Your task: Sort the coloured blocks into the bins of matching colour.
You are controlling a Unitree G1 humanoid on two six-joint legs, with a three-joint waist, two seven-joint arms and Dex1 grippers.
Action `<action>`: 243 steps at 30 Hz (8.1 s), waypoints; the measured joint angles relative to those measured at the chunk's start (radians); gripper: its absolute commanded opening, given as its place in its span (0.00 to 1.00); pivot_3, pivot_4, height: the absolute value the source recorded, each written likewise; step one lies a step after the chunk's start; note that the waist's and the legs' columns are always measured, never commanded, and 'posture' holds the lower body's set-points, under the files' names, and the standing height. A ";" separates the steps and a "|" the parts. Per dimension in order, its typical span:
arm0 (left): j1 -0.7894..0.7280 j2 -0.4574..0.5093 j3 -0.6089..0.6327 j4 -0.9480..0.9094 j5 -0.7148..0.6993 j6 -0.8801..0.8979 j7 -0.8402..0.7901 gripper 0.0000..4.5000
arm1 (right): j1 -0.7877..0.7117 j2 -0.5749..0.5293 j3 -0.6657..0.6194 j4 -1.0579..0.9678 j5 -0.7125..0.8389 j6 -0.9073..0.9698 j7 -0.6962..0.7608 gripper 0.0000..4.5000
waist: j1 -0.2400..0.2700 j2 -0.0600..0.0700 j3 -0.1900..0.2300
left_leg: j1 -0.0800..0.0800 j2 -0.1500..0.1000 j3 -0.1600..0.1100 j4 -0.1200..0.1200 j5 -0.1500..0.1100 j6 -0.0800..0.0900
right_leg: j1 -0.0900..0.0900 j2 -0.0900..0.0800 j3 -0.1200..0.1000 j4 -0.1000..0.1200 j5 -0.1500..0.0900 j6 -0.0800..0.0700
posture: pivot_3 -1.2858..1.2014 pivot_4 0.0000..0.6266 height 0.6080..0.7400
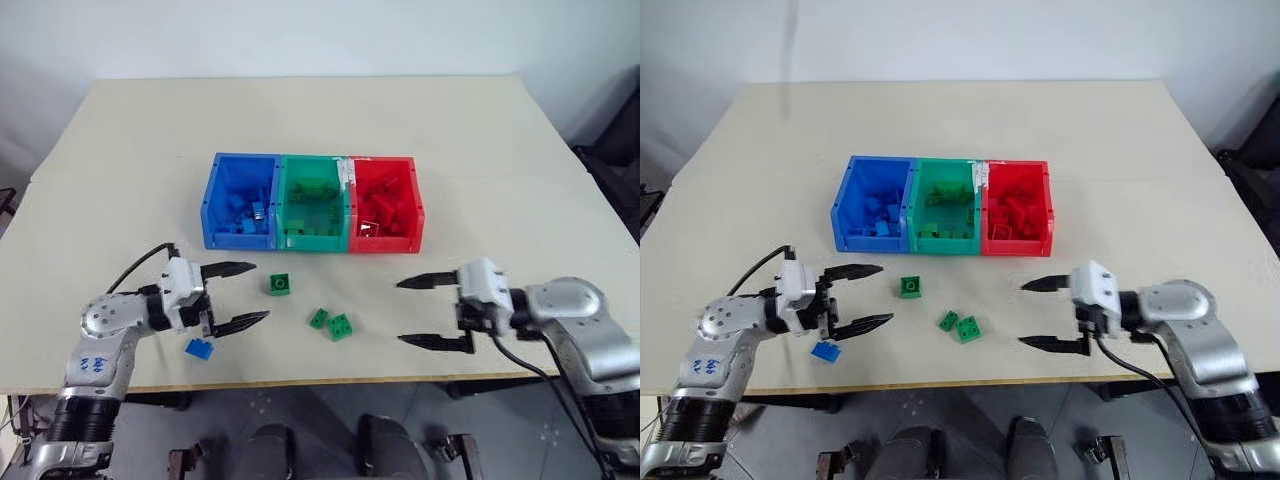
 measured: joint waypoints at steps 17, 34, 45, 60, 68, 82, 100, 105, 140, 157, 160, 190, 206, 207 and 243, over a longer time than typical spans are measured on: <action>0.382 0.050 0.182 -0.267 -0.074 0.062 0.052 1.00 | -0.163 0.182 0.289 0.192 -0.224 -0.030 -0.048 0.40 | 0.006 -0.001 0.000 | -0.002 -0.002 -0.001 0.000 -0.002 0.002 | -0.002 -0.001 0.000 0.000 0.000 0.000 | 0.52 0.24 1.00; 0.359 -0.043 0.247 -0.310 -0.121 0.127 0.251 1.00 | -0.640 0.441 0.017 0.677 -0.153 -0.044 -0.334 0.33 | -0.022 -0.001 0.000 | -0.003 -0.001 0.000 -0.001 -0.002 0.001 | -0.006 -0.001 0.000 0.003 0.000 -0.001 | 0.52 0.24 1.00; 0.407 -0.051 0.267 -0.380 -0.121 0.145 0.316 1.00 | -0.745 0.524 0.006 0.994 -0.233 -0.266 -0.384 0.98 | -0.029 -0.001 0.000 | -0.003 -0.001 0.000 -0.002 -0.002 0.001 | -0.006 0.000 0.000 0.003 0.000 -0.001 | 0.52 0.24 1.00; 0.114 -0.004 0.061 -0.244 -0.077 0.208 0.210 1.00 | -0.047 0.016 -0.169 0.295 -0.030 -0.268 0.039 0.98 | 0.006 0.000 0.000 | -0.002 -0.001 0.011 -0.001 -0.003 0.002 | -0.004 0.000 -0.002 0.000 0.000 0.000 | 0.52 0.24 1.00; -0.048 -0.050 -0.063 -0.136 0.005 0.090 0.140 1.00 | 0.138 -0.081 -0.271 0.483 -0.049 -0.489 0.112 0.98 | 0.002 -0.001 0.000 | 0.000 0.000 0.015 0.000 -0.003 0.002 | -0.003 0.000 -0.001 0.000 0.001 0.001 | 0.52 0.24 1.00; 0.194 0.077 0.125 -0.094 -0.040 0.054 0.022 1.00 | -0.103 0.115 0.125 0.115 -0.076 -0.046 0.009 0.98 | -0.002 -0.001 0.000 | -0.001 0.003 0.005 0.001 -0.003 0.001 | -0.005 0.000 -0.001 0.001 0.000 -0.001 | 0.52 0.24 1.00; 0.373 0.067 0.196 -0.308 -0.057 0.096 0.067 1.00 | -0.304 0.252 0.348 0.286 -0.334 -0.075 -0.021 0.34 | 0.002 -0.001 -0.001 | -0.003 0.000 0.003 0.001 -0.004 0.002 | -0.005 0.000 -0.001 0.001 0.001 -0.001 | 0.52 0.24 1.00; 0.355 0.067 0.180 -0.339 -0.077 0.123 0.068 1.00 | -0.303 0.260 0.336 0.285 -0.330 -0.068 -0.027 0.10 | 0.002 -0.001 -0.001 | -0.003 0.000 0.003 0.001 -0.004 0.002 | -0.005 0.000 -0.001 0.001 0.001 -0.001 | 0.52 0.24 1.00; 0.313 0.047 0.313 -0.181 -0.125 0.164 0.209 1.00 | -0.230 0.261 -0.069 0.416 -0.022 -0.292 0.011 0.99 | -0.019 -0.001 -0.001 | -0.003 0.000 0.004 -0.001 -0.004 0.003 | -0.005 0.000 -0.002 0.000 0.001 -0.001 | 0.52 0.24 1.00; -0.002 0.145 0.058 -0.059 0.008 0.174 0.094 1.00 | 0.241 0.109 -0.235 0.153 0.091 -0.354 0.020 0.99 | -0.009 -0.001 -0.001 | -0.001 0.000 0.014 0.000 -0.005 0.002 | -0.004 -0.001 -0.002 0.002 0.001 -0.001 | 0.52 0.24 1.00; -0.109 0.126 -0.066 -0.109 0.073 0.249 0.138 1.00 | 0.258 0.118 -0.238 0.087 0.112 -0.331 -0.016 0.99 | 0.005 -0.001 -0.001 | -0.001 0.000 0.015 0.001 -0.005 0.002 | -0.005 -0.001 -0.001 0.002 0.001 -0.001 | 0.52 0.24 1.00; -0.438 -0.059 -0.341 0.157 0.267 0.264 0.079 0.32 | 0.511 0.163 -0.247 -0.181 0.137 -0.243 -0.297 1.00 | 0.035 -0.002 -0.001 | -0.002 -0.001 0.013 0.011 -0.005 0.004 | -0.002 0.000 -0.001 0.007 0.002 0.000 | 0.52 0.24 1.00; -0.792 -0.319 -0.222 0.405 0.233 0.324 0.358 0.54 | 0.427 0.252 -0.376 -0.239 0.143 -0.290 -0.532 1.00 | 0.029 -0.002 -0.001 | -0.002 -0.002 0.012 0.013 -0.006 0.005 | 0.002 0.000 -0.002 0.005 0.002 0.002 | 0.52 0.24 1.00; -0.792 -0.316 -0.229 0.416 0.245 0.317 0.357 0.61 | 0.421 0.244 -0.376 -0.239 0.142 -0.290 -0.529 1.00 | 0.029 -0.002 -0.001 | -0.002 -0.002 0.012 0.013 -0.006 0.005 | 0.002 0.000 -0.002 0.005 0.002 0.002 | 0.52 0.24 1.00; 0.346 0.247 0.336 -0.043 -0.013 0.030 -0.159 1.00 | 0.085 0.073 -0.035 -0.014 0.147 -0.182 0.055 1.00 | 0.019 -0.002 -0.001 | 0.001 0.009 0.005 0.014 -0.016 0.007 | 0.005 0.000 -0.004 -0.001 0.002 0.001 | 0.52 0.24 1.00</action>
